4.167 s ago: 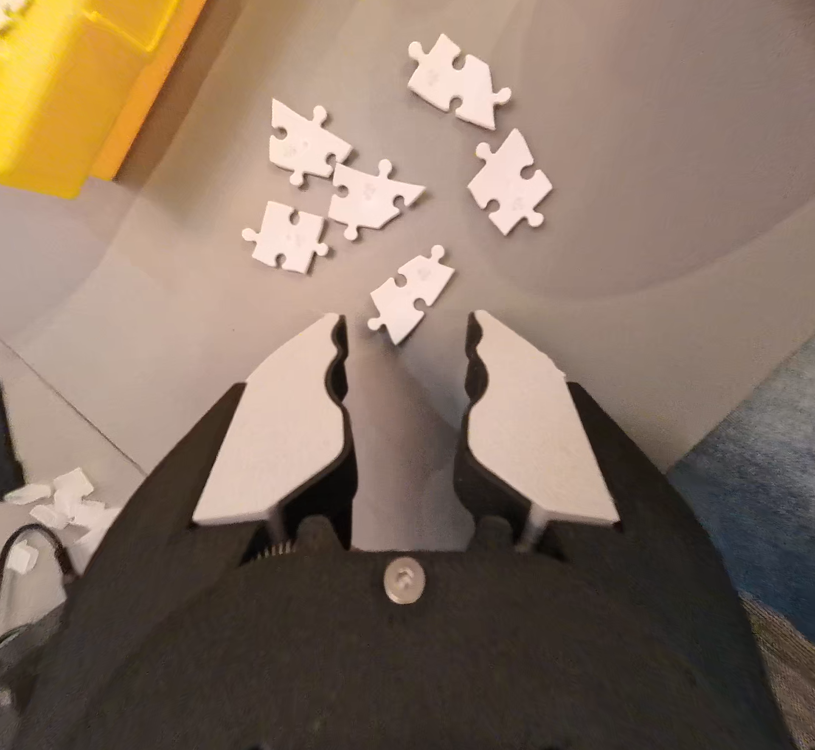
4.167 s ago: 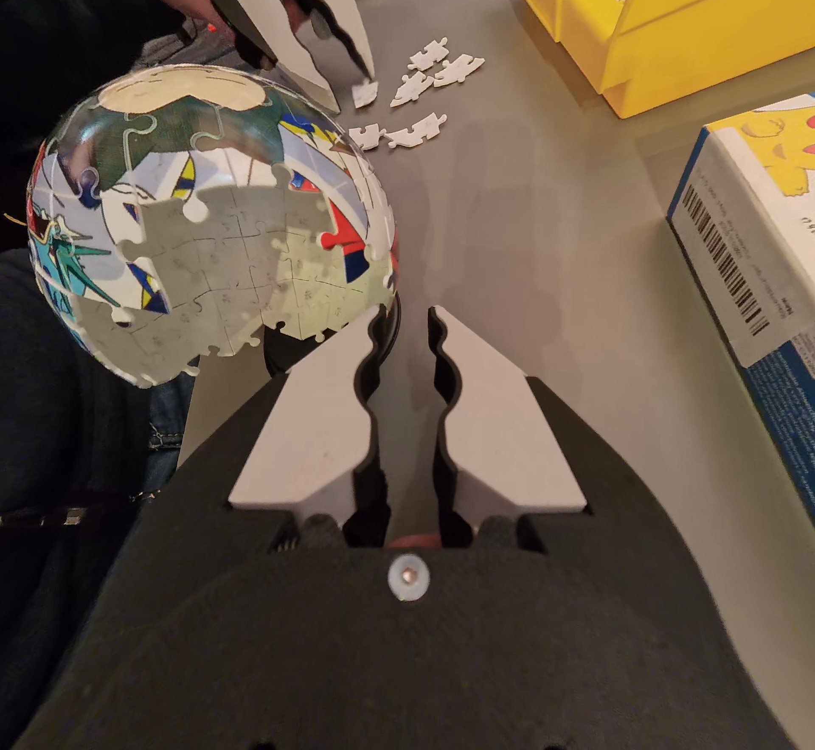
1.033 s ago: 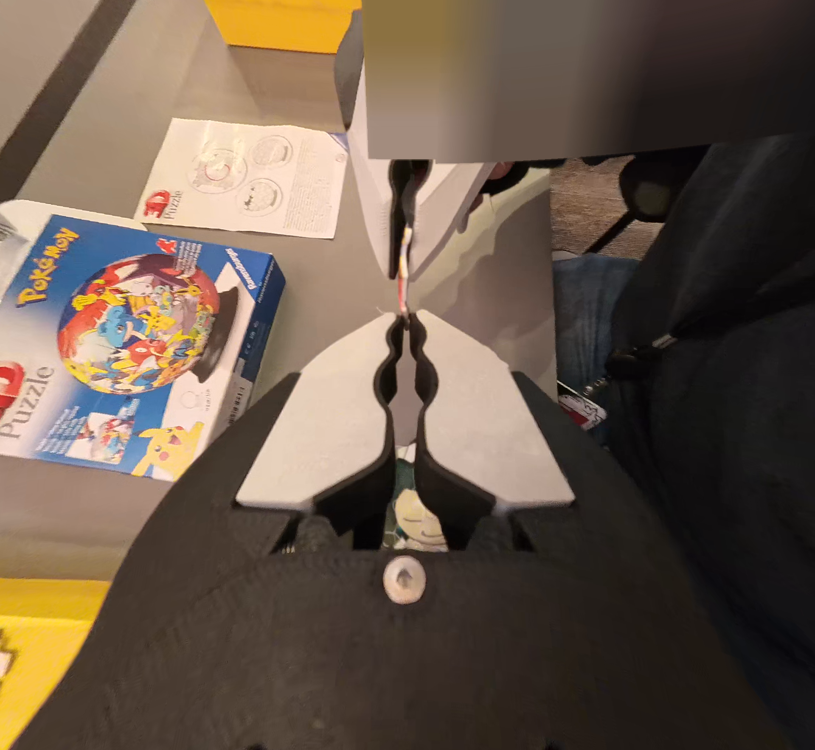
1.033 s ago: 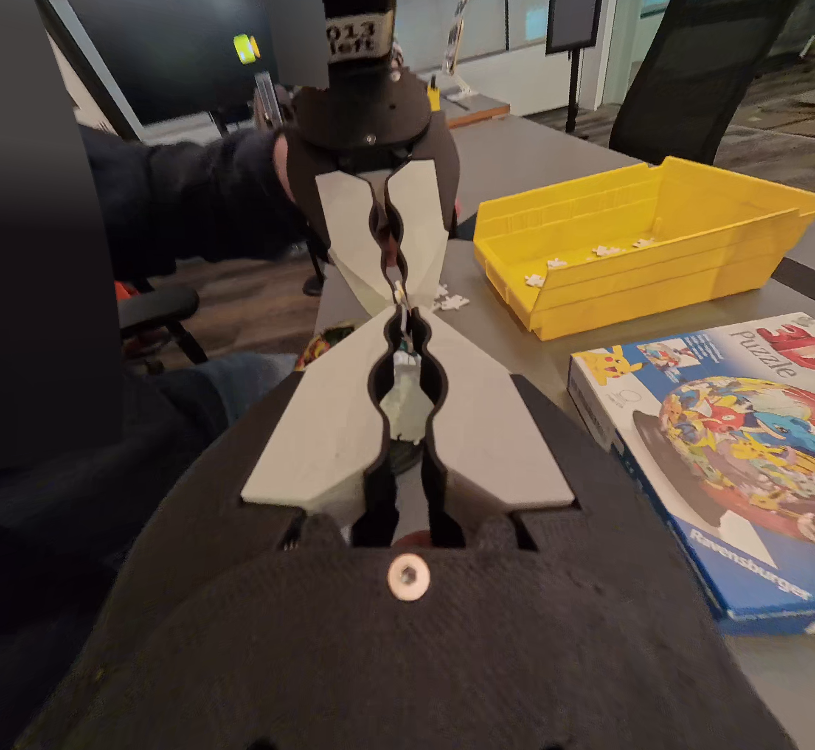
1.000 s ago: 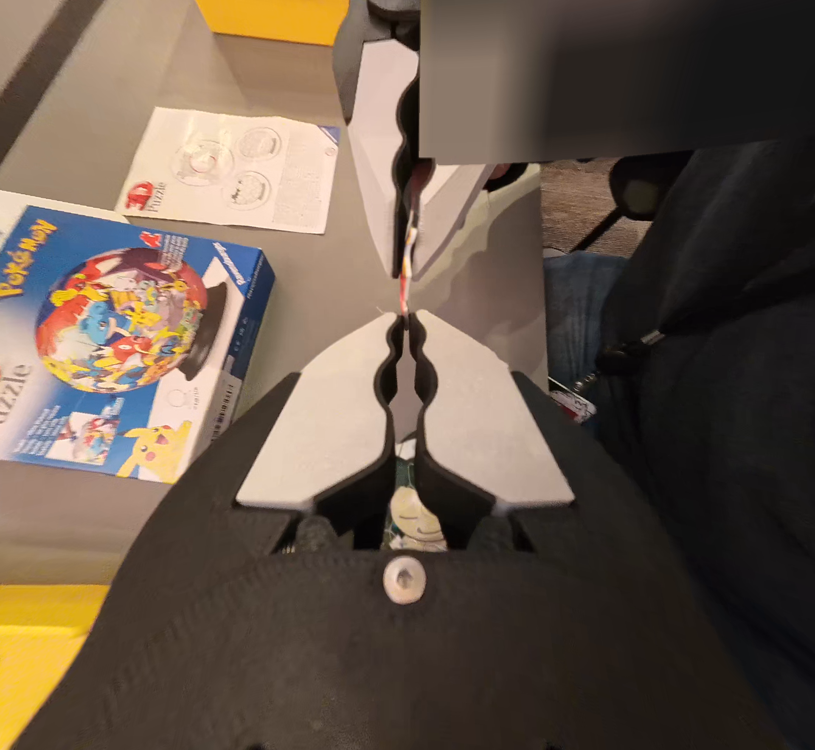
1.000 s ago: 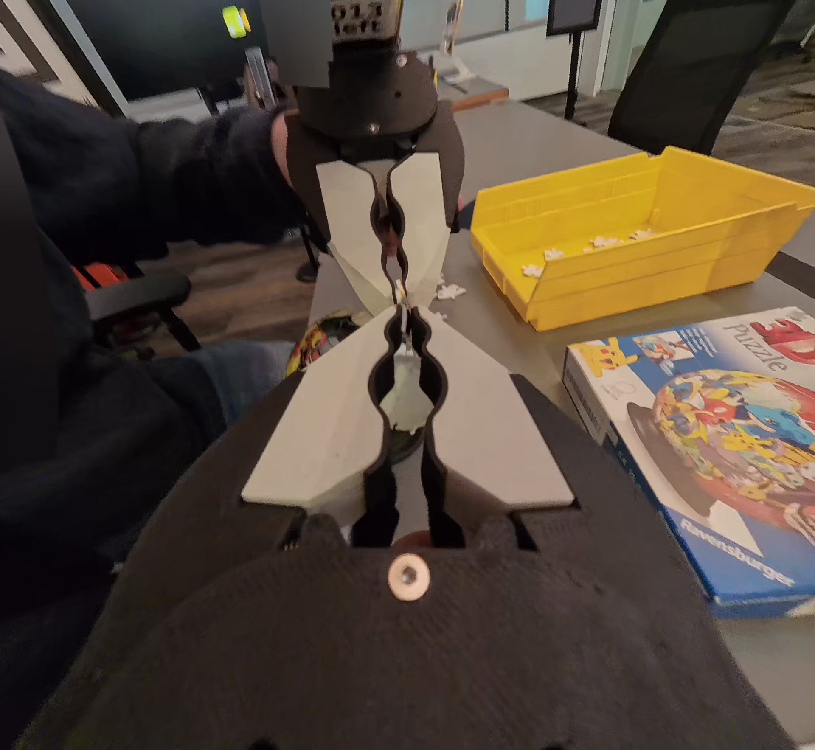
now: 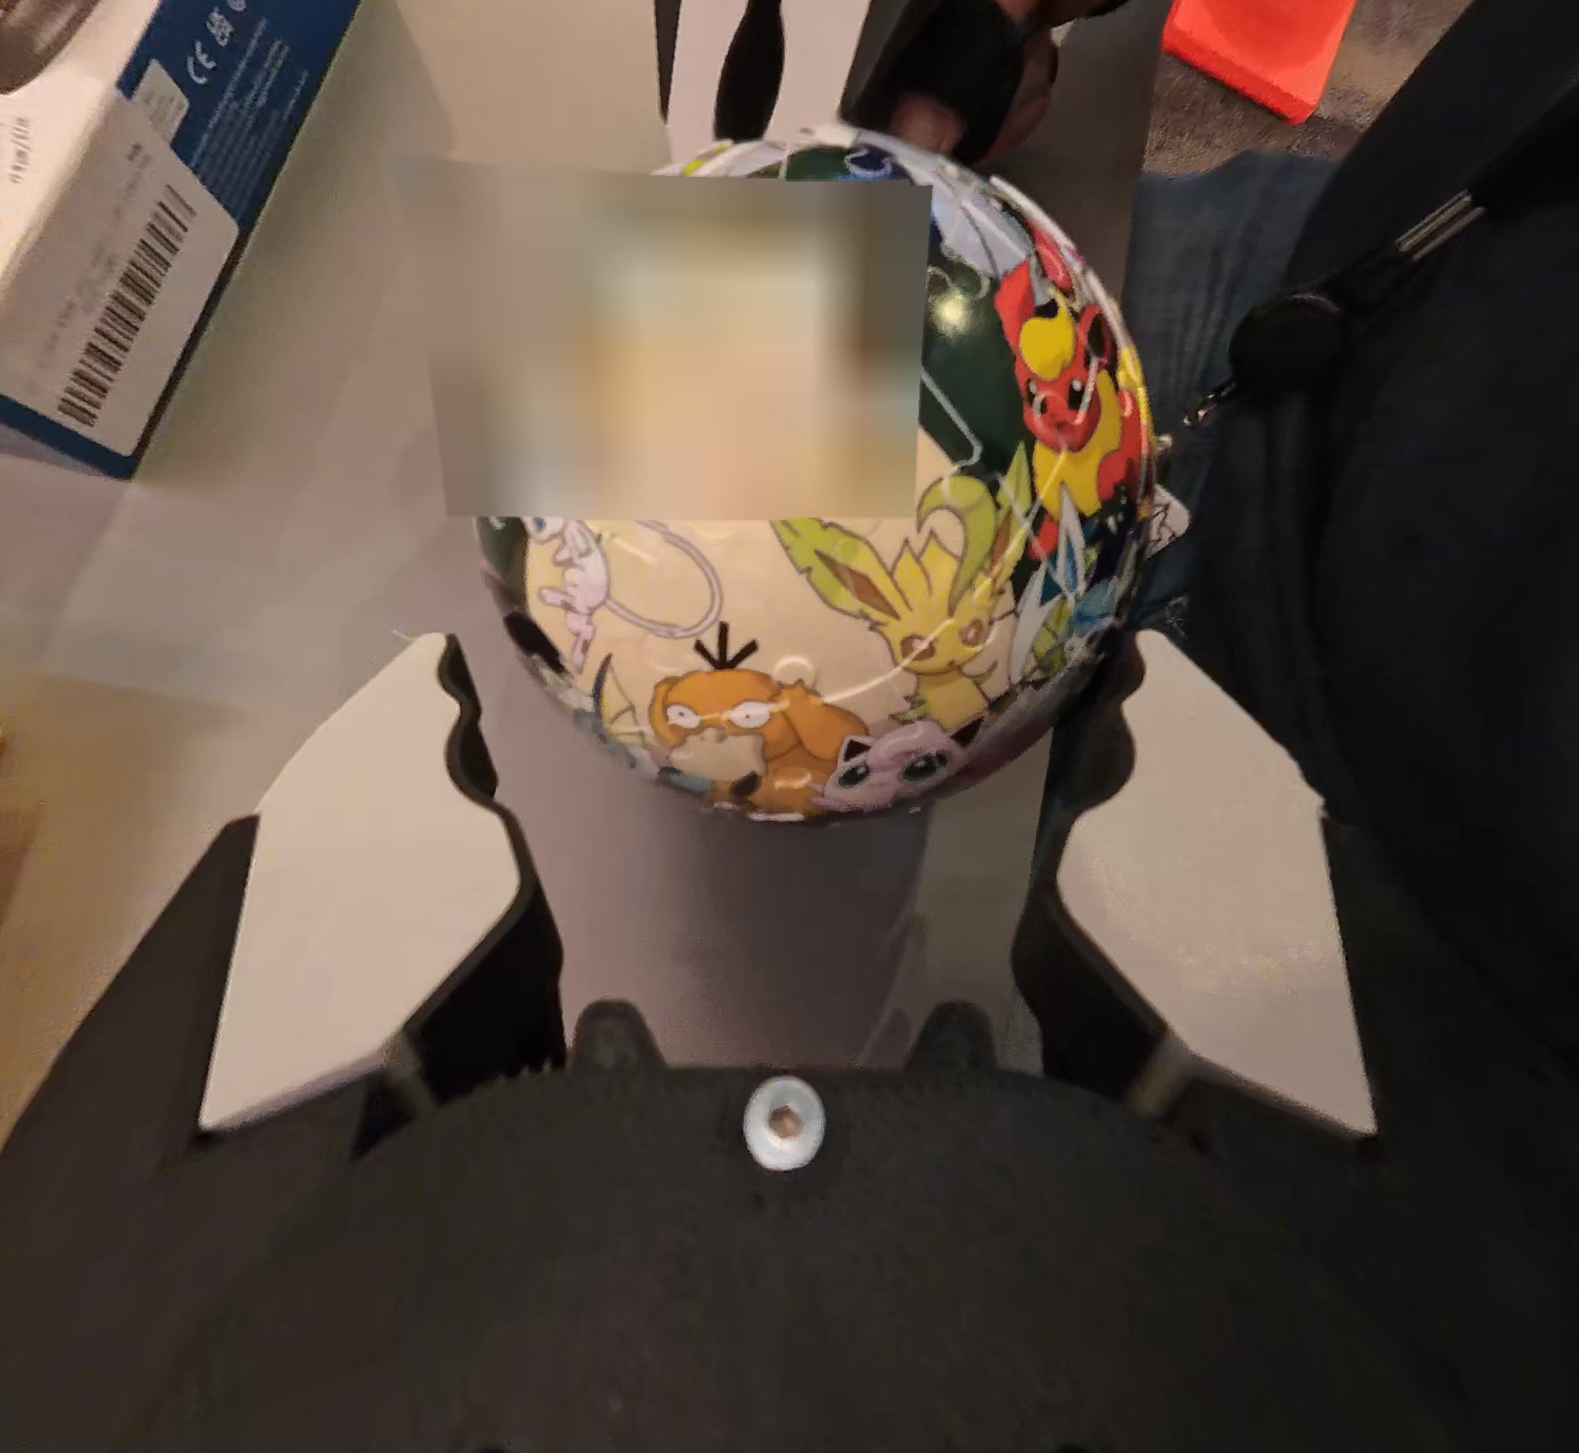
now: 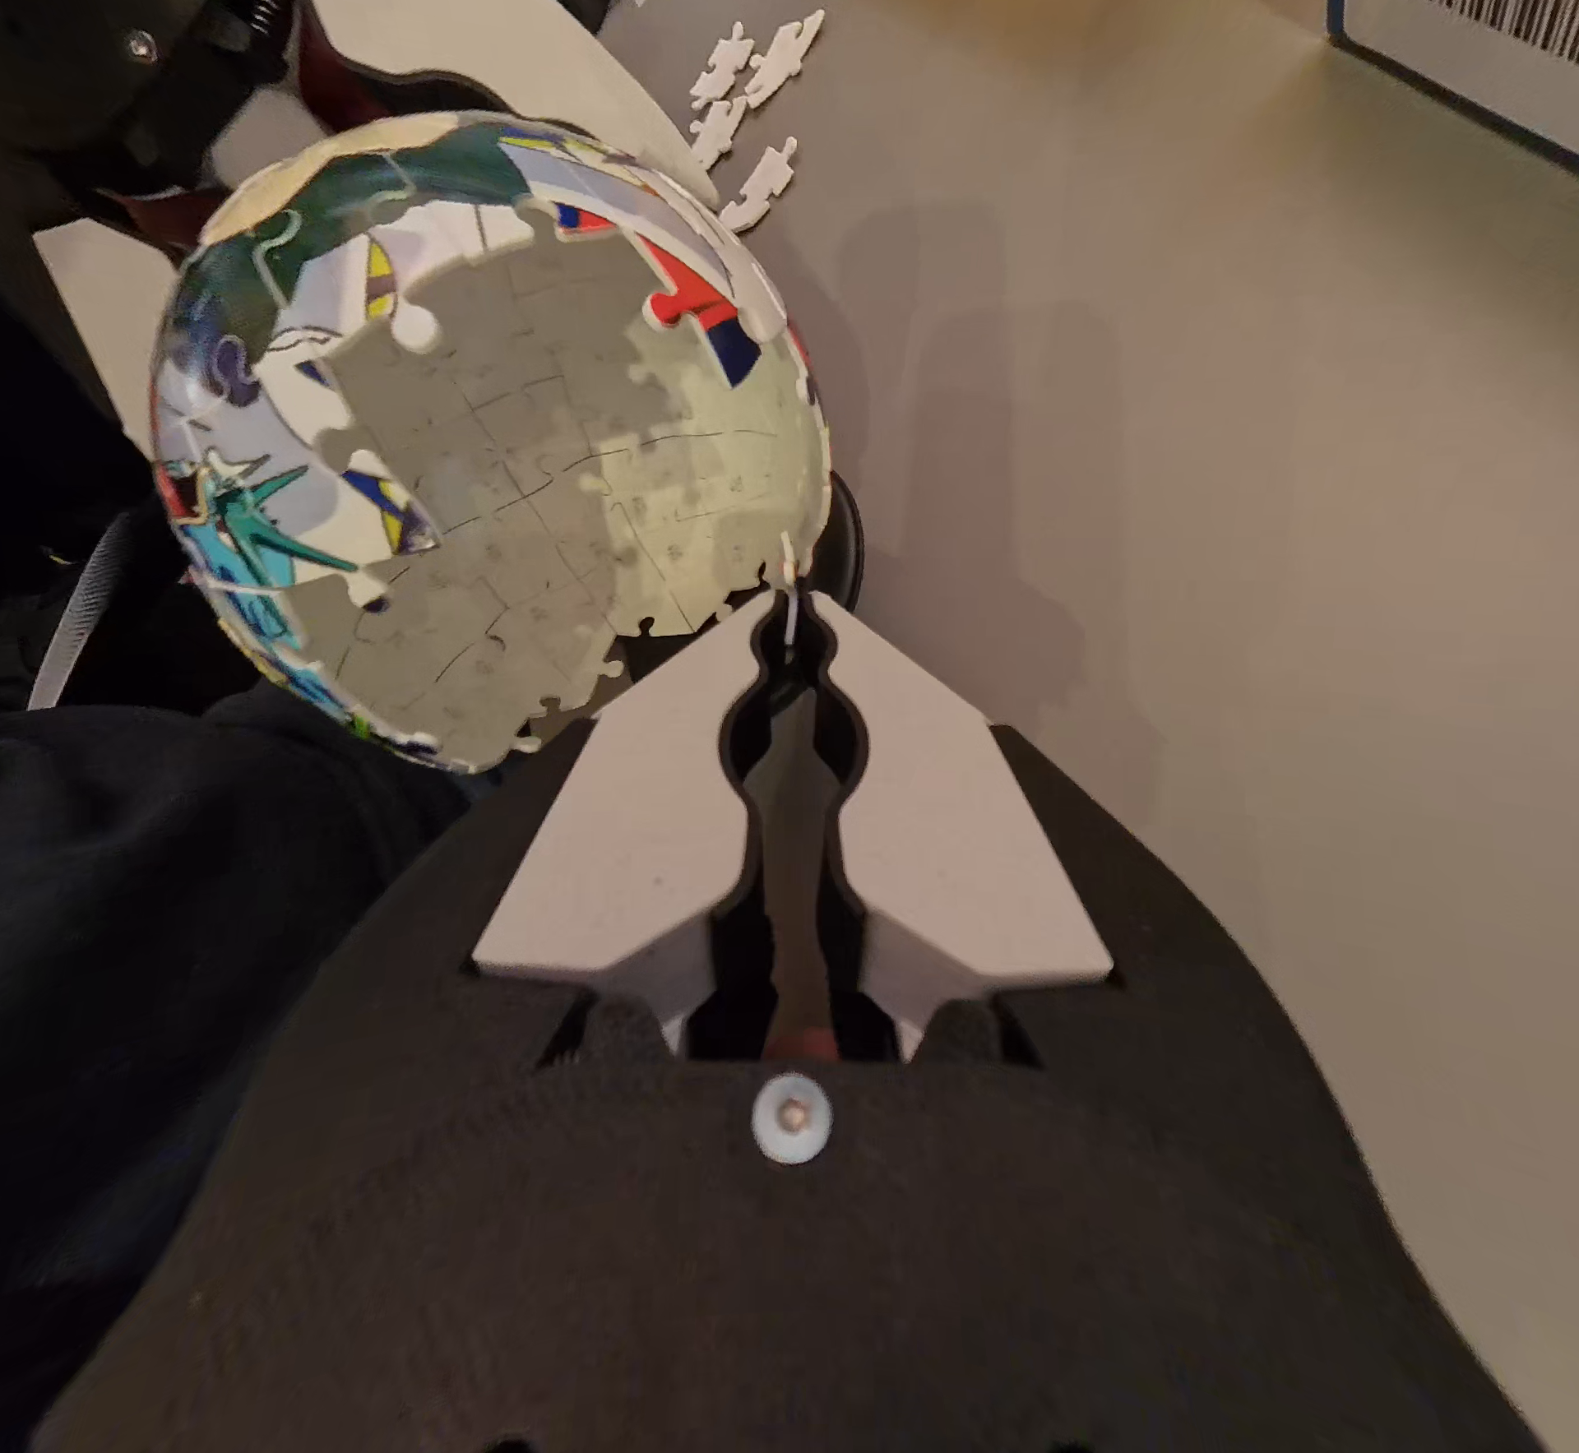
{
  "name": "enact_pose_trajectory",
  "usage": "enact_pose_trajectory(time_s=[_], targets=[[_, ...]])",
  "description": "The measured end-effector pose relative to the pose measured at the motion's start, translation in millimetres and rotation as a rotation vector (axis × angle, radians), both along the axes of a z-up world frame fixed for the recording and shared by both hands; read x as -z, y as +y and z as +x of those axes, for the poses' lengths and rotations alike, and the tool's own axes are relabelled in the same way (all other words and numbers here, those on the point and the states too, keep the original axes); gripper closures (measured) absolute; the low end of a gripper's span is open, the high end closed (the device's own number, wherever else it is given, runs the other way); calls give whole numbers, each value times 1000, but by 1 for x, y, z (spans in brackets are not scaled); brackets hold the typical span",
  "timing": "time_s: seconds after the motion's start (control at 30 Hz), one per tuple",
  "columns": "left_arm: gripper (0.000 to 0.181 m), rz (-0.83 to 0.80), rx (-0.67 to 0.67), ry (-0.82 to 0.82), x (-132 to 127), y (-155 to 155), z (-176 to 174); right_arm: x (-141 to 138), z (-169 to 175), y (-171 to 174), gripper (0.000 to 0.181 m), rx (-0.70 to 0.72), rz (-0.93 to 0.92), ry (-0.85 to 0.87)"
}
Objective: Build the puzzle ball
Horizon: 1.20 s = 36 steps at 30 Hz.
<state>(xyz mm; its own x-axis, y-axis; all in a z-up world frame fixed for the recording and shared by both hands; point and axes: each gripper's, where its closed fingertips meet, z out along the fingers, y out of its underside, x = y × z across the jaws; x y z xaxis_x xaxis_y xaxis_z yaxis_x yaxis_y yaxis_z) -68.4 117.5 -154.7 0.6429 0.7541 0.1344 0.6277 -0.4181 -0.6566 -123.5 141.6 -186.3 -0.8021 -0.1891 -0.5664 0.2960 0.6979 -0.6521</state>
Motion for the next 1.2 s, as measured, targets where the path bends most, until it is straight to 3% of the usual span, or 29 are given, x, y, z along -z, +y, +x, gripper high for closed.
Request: enact_pose_trajectory(time_s=[0.43, 0.77, 1.2], targets=[[52, 35, -16, 79, 1, 11, -4, 6, 2, -3, 181, 3, 100, -49], [52, 83, -48, 113, 1, 12, -6, 8, -1, -1, 181, 92, 172, -165], [55, 57, -33, 135, -2, 10, -6, 10, -2, -1, 181, 65, 281, -208]])
